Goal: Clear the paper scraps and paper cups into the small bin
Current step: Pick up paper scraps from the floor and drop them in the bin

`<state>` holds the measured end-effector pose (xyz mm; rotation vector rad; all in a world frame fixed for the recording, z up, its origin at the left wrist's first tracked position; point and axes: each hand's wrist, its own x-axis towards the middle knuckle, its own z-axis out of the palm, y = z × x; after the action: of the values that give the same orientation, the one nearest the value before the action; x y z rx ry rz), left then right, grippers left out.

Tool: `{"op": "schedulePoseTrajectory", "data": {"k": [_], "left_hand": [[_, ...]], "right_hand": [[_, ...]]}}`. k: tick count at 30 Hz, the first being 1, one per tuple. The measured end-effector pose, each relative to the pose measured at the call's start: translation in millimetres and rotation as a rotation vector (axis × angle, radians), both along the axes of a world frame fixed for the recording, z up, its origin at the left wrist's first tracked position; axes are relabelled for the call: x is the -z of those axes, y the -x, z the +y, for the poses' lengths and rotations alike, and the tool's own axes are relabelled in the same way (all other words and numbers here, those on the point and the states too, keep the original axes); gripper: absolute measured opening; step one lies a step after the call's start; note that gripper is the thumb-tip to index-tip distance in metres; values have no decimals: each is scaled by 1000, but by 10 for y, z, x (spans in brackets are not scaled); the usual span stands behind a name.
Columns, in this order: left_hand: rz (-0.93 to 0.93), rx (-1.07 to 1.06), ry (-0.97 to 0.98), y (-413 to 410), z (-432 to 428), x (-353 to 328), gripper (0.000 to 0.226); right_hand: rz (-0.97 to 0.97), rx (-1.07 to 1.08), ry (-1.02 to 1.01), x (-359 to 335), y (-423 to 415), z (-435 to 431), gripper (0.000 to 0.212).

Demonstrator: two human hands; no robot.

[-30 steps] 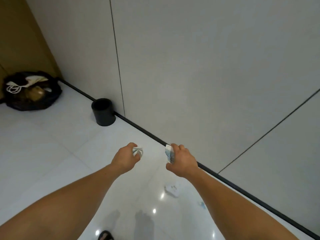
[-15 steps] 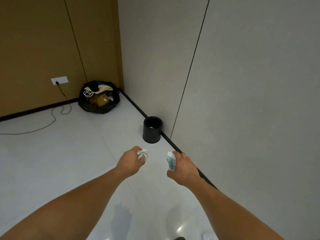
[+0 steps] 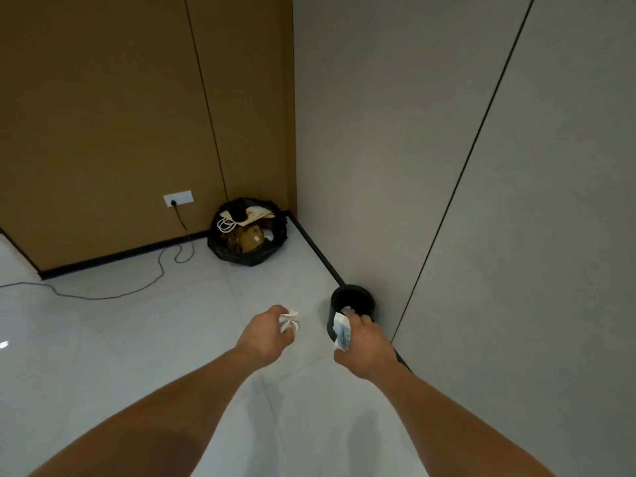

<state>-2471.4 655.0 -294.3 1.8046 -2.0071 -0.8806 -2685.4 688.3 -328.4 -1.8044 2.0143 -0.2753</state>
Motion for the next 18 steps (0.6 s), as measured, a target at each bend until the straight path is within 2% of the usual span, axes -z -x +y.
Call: {"op": "schedulePoseTrajectory", "data": {"k": [3, 10, 18], "left_hand": [[26, -36, -1, 64, -455, 2, 35], [34, 28, -42, 180, -1562, 237, 33], [34, 214, -104, 303, -3170, 477, 36]], "right_hand": [[16, -24, 15, -32, 114, -544, 78], [34, 16, -38, 110, 266, -1587, 78], [-16, 248, -108, 354, 247, -2636, 75]]}}
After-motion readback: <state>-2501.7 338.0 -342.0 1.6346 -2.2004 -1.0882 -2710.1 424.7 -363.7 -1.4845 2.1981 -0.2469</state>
